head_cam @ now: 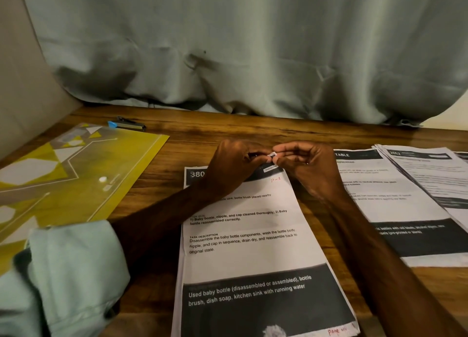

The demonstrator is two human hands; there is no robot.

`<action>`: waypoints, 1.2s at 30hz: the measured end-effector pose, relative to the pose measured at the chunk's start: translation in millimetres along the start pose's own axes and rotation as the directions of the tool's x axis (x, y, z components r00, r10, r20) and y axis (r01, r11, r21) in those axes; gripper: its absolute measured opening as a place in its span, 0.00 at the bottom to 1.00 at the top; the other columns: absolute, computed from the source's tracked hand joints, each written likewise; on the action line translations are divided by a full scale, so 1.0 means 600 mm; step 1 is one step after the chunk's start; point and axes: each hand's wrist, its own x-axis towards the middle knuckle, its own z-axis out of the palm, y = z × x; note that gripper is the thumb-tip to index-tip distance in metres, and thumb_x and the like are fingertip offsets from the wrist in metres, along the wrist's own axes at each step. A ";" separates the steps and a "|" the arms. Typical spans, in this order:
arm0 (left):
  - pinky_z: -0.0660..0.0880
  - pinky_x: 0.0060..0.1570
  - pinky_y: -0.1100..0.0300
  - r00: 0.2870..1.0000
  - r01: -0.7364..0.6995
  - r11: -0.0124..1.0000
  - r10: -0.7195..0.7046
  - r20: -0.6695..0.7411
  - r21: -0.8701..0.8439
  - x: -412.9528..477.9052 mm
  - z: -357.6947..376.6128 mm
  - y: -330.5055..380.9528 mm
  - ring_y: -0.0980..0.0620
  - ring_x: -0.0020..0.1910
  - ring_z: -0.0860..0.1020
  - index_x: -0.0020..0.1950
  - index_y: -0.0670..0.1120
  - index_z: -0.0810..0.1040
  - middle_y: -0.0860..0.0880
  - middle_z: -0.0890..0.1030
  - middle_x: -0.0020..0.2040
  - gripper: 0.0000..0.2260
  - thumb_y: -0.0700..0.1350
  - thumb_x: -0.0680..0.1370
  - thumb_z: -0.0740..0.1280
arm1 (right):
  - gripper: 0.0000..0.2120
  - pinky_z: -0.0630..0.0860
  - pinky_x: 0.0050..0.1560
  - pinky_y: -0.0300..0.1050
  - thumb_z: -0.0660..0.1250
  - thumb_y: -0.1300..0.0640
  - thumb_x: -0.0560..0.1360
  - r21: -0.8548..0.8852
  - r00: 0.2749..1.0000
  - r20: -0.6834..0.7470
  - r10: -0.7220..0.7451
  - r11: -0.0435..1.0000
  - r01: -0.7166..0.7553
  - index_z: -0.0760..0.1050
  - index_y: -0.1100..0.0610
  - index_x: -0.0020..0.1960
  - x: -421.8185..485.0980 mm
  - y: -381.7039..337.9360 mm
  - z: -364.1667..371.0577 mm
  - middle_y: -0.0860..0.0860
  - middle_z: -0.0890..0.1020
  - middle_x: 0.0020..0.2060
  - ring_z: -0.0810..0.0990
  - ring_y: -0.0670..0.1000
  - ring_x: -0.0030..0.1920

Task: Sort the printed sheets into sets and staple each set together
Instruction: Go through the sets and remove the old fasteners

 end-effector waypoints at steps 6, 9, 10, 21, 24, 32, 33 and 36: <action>0.68 0.44 0.62 0.999 0.038 0.994 -0.042 0.034 0.106 0.005 0.004 -0.009 0.55 0.49 0.75 0.57 0.49 0.86 0.49 0.85 0.50 0.11 0.50 0.76 0.76 | 0.08 0.84 0.51 0.52 0.75 0.67 0.73 0.048 0.999 -0.026 0.037 0.998 -0.036 0.85 0.62 0.52 -0.001 0.006 0.005 0.55 0.88 0.44 0.88 0.56 0.45; 0.70 0.53 0.58 0.992 0.065 0.987 -0.080 0.093 0.150 0.008 0.008 -0.016 0.48 0.58 0.78 0.62 0.47 0.84 0.46 0.84 0.57 0.14 0.52 0.79 0.72 | 0.07 0.84 0.52 0.55 0.76 0.66 0.73 0.049 0.999 -0.036 0.041 0.998 -0.039 0.86 0.61 0.51 0.001 0.009 0.005 0.55 0.88 0.44 0.88 0.56 0.45; 0.72 0.54 0.56 0.989 0.052 0.986 -0.072 0.126 0.155 0.008 0.012 -0.020 0.47 0.58 0.78 0.61 0.47 0.85 0.47 0.85 0.57 0.13 0.51 0.80 0.71 | 0.07 0.84 0.53 0.56 0.76 0.66 0.73 0.054 0.998 -0.037 0.048 0.997 -0.045 0.86 0.60 0.50 0.001 0.012 0.005 0.55 0.88 0.44 0.88 0.57 0.45; 0.77 0.45 0.54 0.982 -0.102 0.993 0.090 0.168 0.065 0.002 0.008 -0.023 0.51 0.45 0.81 0.55 0.44 0.87 0.48 0.88 0.48 0.11 0.47 0.82 0.67 | 0.06 0.81 0.54 0.47 0.71 0.56 0.80 -0.131 0.991 -0.130 0.001 0.991 -0.018 0.86 0.54 0.53 0.009 0.024 -0.009 0.48 0.88 0.48 0.86 0.49 0.48; 0.80 0.49 0.54 0.963 -0.187 0.982 0.180 0.201 0.017 0.000 0.000 -0.030 0.50 0.48 0.85 0.58 0.42 0.86 0.46 0.87 0.52 0.08 0.41 0.81 0.70 | 0.09 0.75 0.52 0.34 0.69 0.58 0.81 -0.509 0.999 -0.032 0.033 0.859 -0.044 0.84 0.54 0.59 0.017 0.044 -0.020 0.45 0.85 0.54 0.81 0.42 0.51; 0.83 0.47 0.48 0.939 -0.255 0.967 0.255 0.229 -0.031 -0.002 -0.008 -0.040 0.48 0.49 0.86 0.59 0.41 0.85 0.43 0.87 0.53 0.09 0.40 0.80 0.70 | 0.05 0.83 0.49 0.48 0.75 0.52 0.76 -0.615 0.985 0.164 0.049 0.786 0.063 0.86 0.52 0.50 0.017 0.052 -0.022 0.45 0.87 0.43 0.84 0.44 0.44; 0.82 0.47 0.48 0.938 -0.258 0.966 0.258 0.231 -0.032 -0.002 -0.008 -0.041 0.47 0.48 0.86 0.59 0.41 0.85 0.43 0.87 0.52 0.09 0.40 0.80 0.70 | 0.05 0.83 0.49 0.47 0.76 0.53 0.75 -0.595 0.987 0.152 0.049 0.802 0.051 0.86 0.53 0.49 0.015 0.050 -0.021 0.45 0.87 0.43 0.84 0.44 0.44; 0.82 0.48 0.50 0.934 -0.273 0.962 0.272 0.234 -0.027 -0.001 -0.007 -0.040 0.47 0.48 0.86 0.58 0.41 0.85 0.44 0.87 0.52 0.10 0.41 0.80 0.69 | 0.07 0.82 0.48 0.43 0.78 0.55 0.73 -0.549 0.991 0.115 0.071 0.836 0.004 0.84 0.54 0.49 0.012 0.048 -0.017 0.46 0.86 0.44 0.84 0.44 0.45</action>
